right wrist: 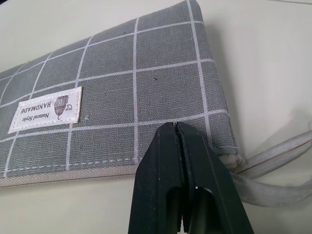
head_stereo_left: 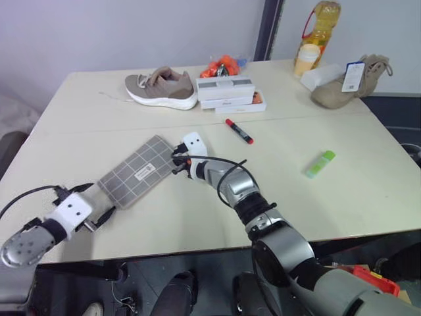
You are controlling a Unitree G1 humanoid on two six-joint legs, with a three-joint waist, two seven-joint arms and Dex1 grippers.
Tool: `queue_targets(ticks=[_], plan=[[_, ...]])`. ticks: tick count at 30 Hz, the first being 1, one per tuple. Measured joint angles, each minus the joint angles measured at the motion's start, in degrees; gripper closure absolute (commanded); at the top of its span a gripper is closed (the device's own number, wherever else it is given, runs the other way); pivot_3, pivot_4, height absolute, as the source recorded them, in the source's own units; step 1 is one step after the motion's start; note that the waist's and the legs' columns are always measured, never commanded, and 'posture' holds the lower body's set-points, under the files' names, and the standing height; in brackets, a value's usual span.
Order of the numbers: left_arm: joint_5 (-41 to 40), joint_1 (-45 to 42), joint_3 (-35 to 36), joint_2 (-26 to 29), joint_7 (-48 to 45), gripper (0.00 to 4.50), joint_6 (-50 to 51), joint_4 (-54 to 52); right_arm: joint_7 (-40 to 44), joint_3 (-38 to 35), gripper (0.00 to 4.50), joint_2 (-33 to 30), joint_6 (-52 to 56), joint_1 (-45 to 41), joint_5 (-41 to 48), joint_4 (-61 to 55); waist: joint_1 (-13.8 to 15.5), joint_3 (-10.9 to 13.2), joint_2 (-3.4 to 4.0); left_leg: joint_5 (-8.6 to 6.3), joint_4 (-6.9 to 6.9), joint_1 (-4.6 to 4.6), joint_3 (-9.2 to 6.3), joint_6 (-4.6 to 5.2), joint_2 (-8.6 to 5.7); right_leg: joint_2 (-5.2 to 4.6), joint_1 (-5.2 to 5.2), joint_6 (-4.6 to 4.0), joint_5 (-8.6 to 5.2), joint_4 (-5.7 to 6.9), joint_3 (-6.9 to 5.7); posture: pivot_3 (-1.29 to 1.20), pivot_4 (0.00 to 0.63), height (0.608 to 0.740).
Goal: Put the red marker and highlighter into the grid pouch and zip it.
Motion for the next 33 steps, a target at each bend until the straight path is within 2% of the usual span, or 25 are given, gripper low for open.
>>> queue_targets(ticks=[5,10,13,20,26,30,33], plan=[[5.3,-8.3,-4.9,2.5,0.8,0.0,-13.5,11.0,0.0,0.0,4.45,0.3,-0.1,0.0,-0.4,0.0,0.0,0.0,0.02,0.01,-0.01,0.02,0.02,-0.01,0.0,0.01,-0.01,0.03,0.03,0.03,0.04,0.0,0.15,0.74],[5.4,-12.7,-7.2,2.6,-0.2,0.0,-18.8,16.7,-0.1,0.0,4.45,0.3,-0.2,0.0,-0.5,-0.1,0.0,0.0,0.02,0.01,-0.01,0.01,0.03,0.0,0.0,0.01,-0.01,0.1,0.07,0.04,0.04,0.0,0.15,0.74],[5.8,-14.8,-9.4,2.6,-0.9,0.82,-22.4,19.0,-0.2,0.1,4.5,0.3,-0.2,0.1,-0.5,-0.2,-0.1,0.0,0.01,0.02,0.0,0.01,0.03,0.0,-0.02,0.0,-0.01,0.12,0.08,0.04,0.05,0.0,0.15,0.74],[5.2,-16.4,-12.9,2.1,-1.7,4.35,-28.0,20.5,-0.2,0.7,4.5,0.2,-0.2,0.5,-0.9,-0.7,-0.9,0.0,0.0,0.02,-0.02,0.0,0.07,0.0,0.0,0.02,-0.06,0.14,0.09,0.06,0.13,0.0,0.15,0.74],[2.1,-15.9,-13.2,2.0,-3.2,4.44,-27.4,20.4,-0.2,0.9,4.5,0.2,-0.3,0.7,-1.1,-1.0,-1.6,0.0,0.0,0.02,-0.03,0.0,0.07,0.0,0.01,0.04,-0.05,0.14,0.09,0.11,0.16,0.0,0.15,0.74],[-2.7,-14.7,-12.8,-1.5,-2.6,4.44,-19.5,15.9,-0.6,1.7,4.5,-1.4,-3.3,2.2,-2.8,-3.7,-1.4,0.0,0.0,0.02,-0.01,-0.01,0.08,0.0,-0.01,0.03,-0.07,0.16,0.1,0.11,0.17,0.0,0.15,0.74],[-6.8,-14.5,-12.3,-4.7,-1.3,4.5,-10.4,9.2,2.0,2.3,3.6,-5.2,-5.1,3.4,-3.2,-9.7,-1.2,0.0,-0.02,0.02,0.09,-0.05,0.07,0.01,-0.03,0.03,-0.04,0.25,0.15,0.1,0.17,0.0,0.15,0.74]])
